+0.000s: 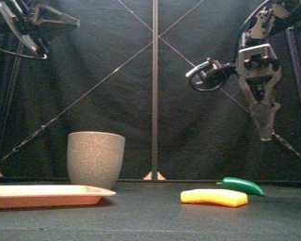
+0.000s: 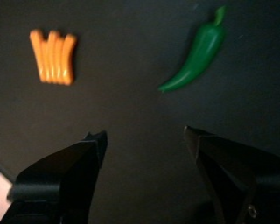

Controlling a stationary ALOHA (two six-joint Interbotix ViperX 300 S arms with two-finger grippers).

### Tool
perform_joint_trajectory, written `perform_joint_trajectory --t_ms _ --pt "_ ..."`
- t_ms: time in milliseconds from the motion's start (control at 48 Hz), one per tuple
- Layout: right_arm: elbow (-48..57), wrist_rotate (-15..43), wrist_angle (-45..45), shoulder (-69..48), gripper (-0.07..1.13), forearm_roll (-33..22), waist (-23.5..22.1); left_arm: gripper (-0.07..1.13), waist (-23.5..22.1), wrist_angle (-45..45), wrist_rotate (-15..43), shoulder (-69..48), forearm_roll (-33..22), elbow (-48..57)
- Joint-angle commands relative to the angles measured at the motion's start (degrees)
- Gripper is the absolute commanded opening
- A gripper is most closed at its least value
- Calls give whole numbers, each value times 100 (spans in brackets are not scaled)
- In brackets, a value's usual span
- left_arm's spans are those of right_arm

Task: Pick the fries then place it in the grey bowl
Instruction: Pick the fries

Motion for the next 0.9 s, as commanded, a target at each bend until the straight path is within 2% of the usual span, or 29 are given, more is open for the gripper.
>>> perform_joint_trajectory --t_ms 21,167,292,396,500,625,896 --pt "-114 765 -492 -35 101 -650 483 1 -18 -44 -9 26 -26 -97" --pt "-44 2030 -1090 237 101 -1257 1134 1 -18 -53 -9 26 -35 -88" --pt "-79 2979 -1230 598 101 -1854 1538 1 -26 -53 -9 26 -35 -79" --pt "-193 3472 -1257 835 101 -2162 1740 1 -35 -53 -9 26 -35 -70" --pt "-396 3788 -1362 1116 101 -2391 1907 1 -44 -53 -9 26 -35 -53" --pt "-677 3902 -1345 1485 101 -2593 1978 1 -35 -53 26 26 -26 -18" --pt "-1213 3946 -1318 2232 101 -2602 1934 1 0 -53 26 26 -9 88"
